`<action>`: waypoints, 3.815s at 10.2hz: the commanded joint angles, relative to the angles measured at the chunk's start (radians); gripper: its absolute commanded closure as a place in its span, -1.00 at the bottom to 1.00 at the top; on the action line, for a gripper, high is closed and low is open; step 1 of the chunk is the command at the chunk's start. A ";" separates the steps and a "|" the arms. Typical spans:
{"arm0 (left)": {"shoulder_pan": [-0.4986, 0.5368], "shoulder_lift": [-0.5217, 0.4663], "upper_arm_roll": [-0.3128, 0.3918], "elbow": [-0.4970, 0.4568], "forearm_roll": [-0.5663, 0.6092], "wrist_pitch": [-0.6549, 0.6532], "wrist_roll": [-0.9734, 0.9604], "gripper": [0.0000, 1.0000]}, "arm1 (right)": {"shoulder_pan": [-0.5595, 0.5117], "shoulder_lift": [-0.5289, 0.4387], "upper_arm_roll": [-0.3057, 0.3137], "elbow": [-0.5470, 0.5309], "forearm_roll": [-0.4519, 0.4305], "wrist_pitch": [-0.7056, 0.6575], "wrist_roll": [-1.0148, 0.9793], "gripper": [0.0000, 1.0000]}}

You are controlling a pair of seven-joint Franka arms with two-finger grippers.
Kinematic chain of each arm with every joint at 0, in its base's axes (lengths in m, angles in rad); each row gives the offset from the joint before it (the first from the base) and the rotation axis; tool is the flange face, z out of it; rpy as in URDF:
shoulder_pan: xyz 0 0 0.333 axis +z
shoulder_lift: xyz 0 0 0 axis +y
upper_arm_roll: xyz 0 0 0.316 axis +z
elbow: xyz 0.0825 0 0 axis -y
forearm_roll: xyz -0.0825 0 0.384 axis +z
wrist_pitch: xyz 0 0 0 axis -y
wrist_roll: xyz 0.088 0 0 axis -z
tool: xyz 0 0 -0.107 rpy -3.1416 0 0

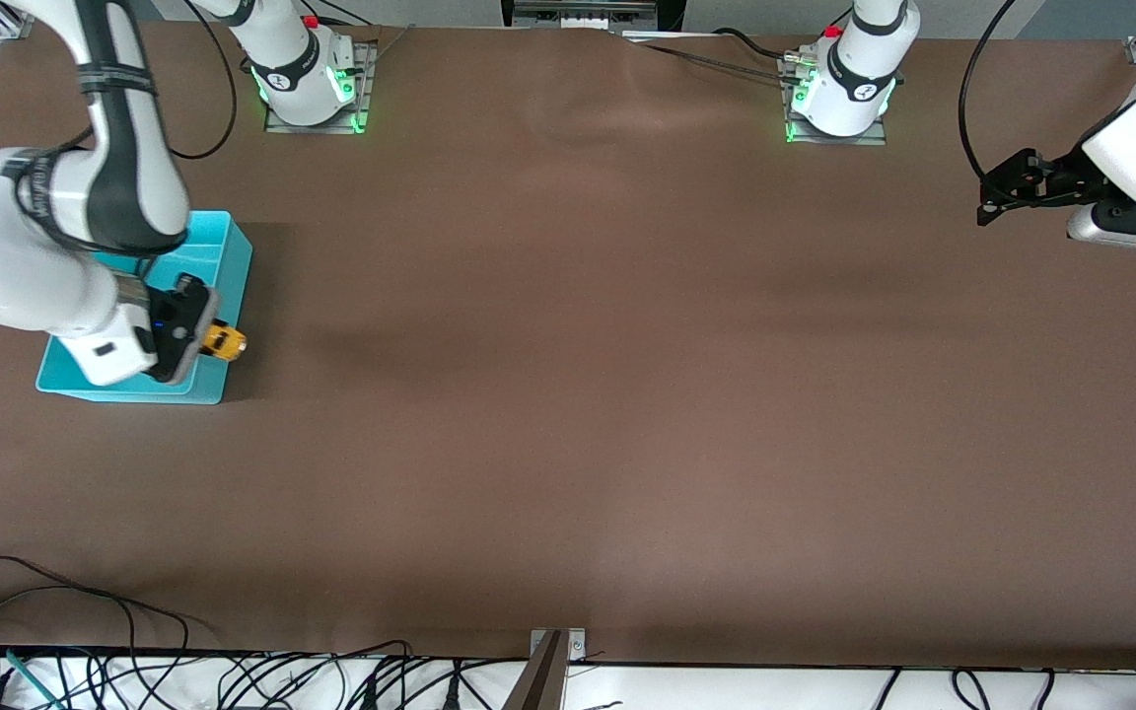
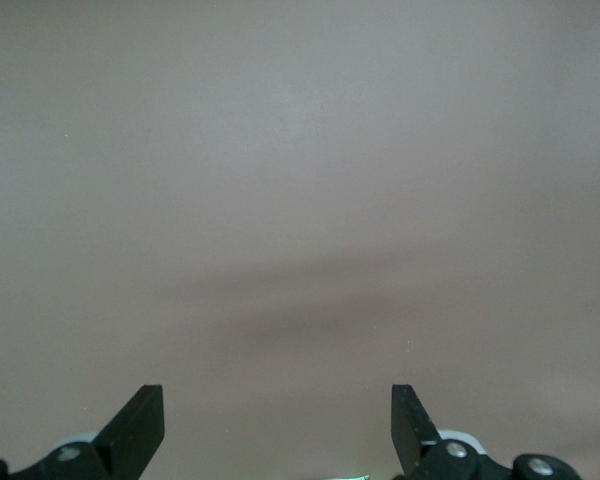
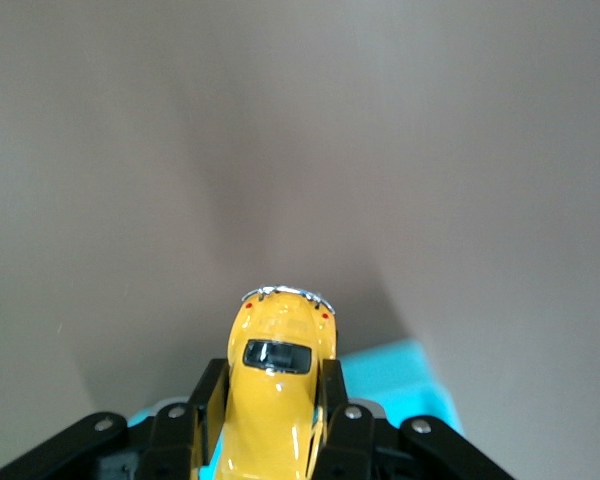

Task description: Wind up and store yellow beetle car

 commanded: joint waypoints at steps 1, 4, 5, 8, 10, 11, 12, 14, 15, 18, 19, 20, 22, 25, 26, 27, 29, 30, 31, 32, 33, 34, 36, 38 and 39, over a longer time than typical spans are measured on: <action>0.010 0.016 -0.010 0.037 0.014 -0.024 -0.011 -1.00 | -0.003 0.024 -0.113 -0.082 -0.016 0.038 0.000 1.00; 0.015 0.016 -0.010 0.037 0.014 -0.024 -0.011 -1.00 | -0.006 0.026 -0.124 -0.281 -0.013 0.271 0.000 1.00; 0.015 0.016 -0.007 0.037 0.014 -0.024 -0.011 -1.00 | -0.022 0.038 -0.124 -0.330 -0.011 0.332 0.004 1.00; 0.015 0.016 -0.007 0.037 0.014 -0.024 -0.011 -1.00 | -0.089 0.113 -0.124 -0.337 -0.003 0.363 -0.002 1.00; 0.015 0.016 -0.007 0.037 0.014 -0.024 -0.011 -1.00 | -0.103 0.138 -0.123 -0.337 0.004 0.365 -0.002 1.00; 0.015 0.016 -0.007 0.035 0.014 -0.024 -0.012 -1.00 | -0.111 0.147 -0.123 -0.336 0.009 0.365 -0.002 1.00; 0.015 0.016 -0.008 0.037 0.013 -0.024 -0.011 -1.00 | -0.114 0.153 -0.123 -0.335 0.009 0.363 -0.002 1.00; 0.013 0.016 -0.011 0.037 0.011 -0.024 -0.011 -1.00 | -0.112 0.153 -0.120 -0.334 0.009 0.359 -0.002 0.94; 0.013 0.016 -0.010 0.035 0.011 -0.026 -0.011 -1.00 | -0.111 0.150 -0.120 -0.332 0.009 0.357 -0.003 0.65; 0.015 0.016 -0.010 0.035 0.009 -0.026 -0.011 -1.00 | -0.105 0.133 -0.118 -0.294 0.009 0.339 0.009 -0.49; 0.015 0.016 -0.010 0.035 0.009 -0.026 -0.011 -1.00 | -0.102 0.127 -0.118 -0.253 0.009 0.266 0.026 -0.62; 0.015 0.016 -0.010 0.035 0.009 -0.026 -0.011 -1.00 | -0.100 0.122 -0.118 -0.190 0.009 0.168 0.078 -0.67; 0.015 0.016 -0.010 0.035 0.009 -0.026 -0.011 -1.00 | -0.086 0.119 -0.116 -0.010 0.004 -0.033 0.188 -0.67; 0.015 0.016 -0.008 0.035 0.009 -0.026 -0.011 -1.00 | -0.037 0.118 -0.113 0.245 -0.002 -0.297 0.482 -0.70; 0.015 0.016 -0.008 0.035 0.009 -0.026 -0.011 -1.00 | -0.011 0.118 -0.113 0.316 -0.005 -0.345 0.594 -0.82; 0.015 0.016 -0.008 0.035 0.009 -0.026 -0.011 -1.00 | 0.003 0.118 -0.113 0.368 0.000 -0.379 0.701 -1.00; 0.015 0.016 -0.008 0.035 0.009 -0.026 -0.011 -1.00 | 0.025 0.093 -0.113 0.411 0.004 -0.393 0.842 -1.00; 0.015 0.016 -0.008 0.035 0.009 -0.026 -0.012 -1.00 | 0.032 0.060 -0.115 0.412 0.001 -0.393 0.891 -1.00; 0.015 0.016 -0.008 0.035 0.009 -0.026 -0.012 -1.00 | 0.033 0.014 -0.112 0.412 -0.006 -0.407 0.981 -1.00; 0.015 0.016 -0.008 0.035 0.009 -0.026 -0.012 -1.00 | 0.047 -0.014 -0.110 0.410 -0.012 -0.451 1.071 -1.00; 0.016 0.016 -0.008 0.035 0.009 -0.026 -0.011 -1.00 | 0.073 -0.040 -0.112 0.398 -0.038 -0.463 1.101 -1.00; 0.015 0.016 -0.008 0.035 0.009 -0.026 -0.012 -1.00 | 0.081 -0.063 -0.110 0.383 -0.054 -0.466 1.123 -1.00; 0.015 0.016 -0.007 0.035 0.009 -0.026 -0.011 -1.00 | 0.136 -0.146 -0.109 0.291 -0.100 -0.442 1.233 -1.00; 0.016 0.014 -0.007 0.035 0.009 -0.026 -0.011 -1.00 | 0.147 -0.152 -0.104 0.289 -0.108 -0.433 1.244 -1.00; 0.016 0.016 -0.007 0.035 0.009 -0.026 -0.011 -1.00 | 0.147 -0.146 -0.104 0.298 -0.106 -0.433 1.242 -1.00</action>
